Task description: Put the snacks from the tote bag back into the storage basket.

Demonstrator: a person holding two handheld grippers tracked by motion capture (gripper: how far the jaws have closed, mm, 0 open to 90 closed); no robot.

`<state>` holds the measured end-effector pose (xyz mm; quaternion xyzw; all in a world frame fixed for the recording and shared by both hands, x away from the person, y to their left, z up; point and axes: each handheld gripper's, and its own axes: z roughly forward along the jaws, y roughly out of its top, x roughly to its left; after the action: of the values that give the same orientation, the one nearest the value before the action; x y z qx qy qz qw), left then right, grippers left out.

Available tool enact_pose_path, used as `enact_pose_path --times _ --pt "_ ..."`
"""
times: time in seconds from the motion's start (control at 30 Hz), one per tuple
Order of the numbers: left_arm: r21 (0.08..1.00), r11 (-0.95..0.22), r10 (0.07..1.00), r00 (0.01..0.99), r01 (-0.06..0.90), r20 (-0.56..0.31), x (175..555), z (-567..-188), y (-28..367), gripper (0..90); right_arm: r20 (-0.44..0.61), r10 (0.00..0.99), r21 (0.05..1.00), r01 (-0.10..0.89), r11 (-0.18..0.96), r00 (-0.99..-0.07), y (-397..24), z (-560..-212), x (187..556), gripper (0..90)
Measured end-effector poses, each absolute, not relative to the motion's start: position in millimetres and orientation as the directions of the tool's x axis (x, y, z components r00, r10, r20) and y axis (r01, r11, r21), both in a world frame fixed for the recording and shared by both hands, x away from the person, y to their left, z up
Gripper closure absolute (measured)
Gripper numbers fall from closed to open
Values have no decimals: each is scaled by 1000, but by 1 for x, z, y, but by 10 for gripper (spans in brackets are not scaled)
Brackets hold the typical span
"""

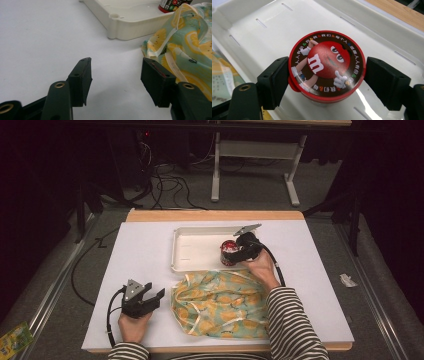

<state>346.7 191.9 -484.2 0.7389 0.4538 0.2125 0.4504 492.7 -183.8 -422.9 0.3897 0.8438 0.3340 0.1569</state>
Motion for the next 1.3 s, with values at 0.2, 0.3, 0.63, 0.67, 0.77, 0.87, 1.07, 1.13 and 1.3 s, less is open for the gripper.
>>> enact_pose_path --times 0.2,0.3,0.63,0.67,0.77,0.87,1.07,1.13,1.3 --pt "858 -183 863 497 480 -94 347 -484 192 424 -7 764 678 558 478 -646 -188 -425 487 249" --pt "859 -182 863 497 479 -94 347 -484 192 424 6 766 678 566 469 -642 -189 -427 487 265" --pt "859 -182 863 496 479 -94 347 -484 192 424 11 774 664 584 468 -633 -190 -432 487 269" --pt "859 -182 863 496 479 -94 347 -484 192 424 1 769 667 573 476 -640 -190 -432 487 270" --pt "859 -179 864 495 479 -96 347 -484 192 424 -2 773 664 578 475 -634 -192 -433 486 285" --pt "859 -182 863 496 479 -94 347 -484 192 424 -11 768 660 573 486 -640 -194 -433 487 313" --pt "858 -183 863 497 480 -94 347 -484 192 424 -9 776 666 575 475 -631 -200 -432 487 389" --pt "858 -183 863 497 480 -94 347 -484 192 424 -14 783 660 582 475 -622 -198 -434 489 399" --pt "858 -184 862 498 479 -93 347 -484 191 424 -9 798 657 598 459 -603 -197 -437 492 409"
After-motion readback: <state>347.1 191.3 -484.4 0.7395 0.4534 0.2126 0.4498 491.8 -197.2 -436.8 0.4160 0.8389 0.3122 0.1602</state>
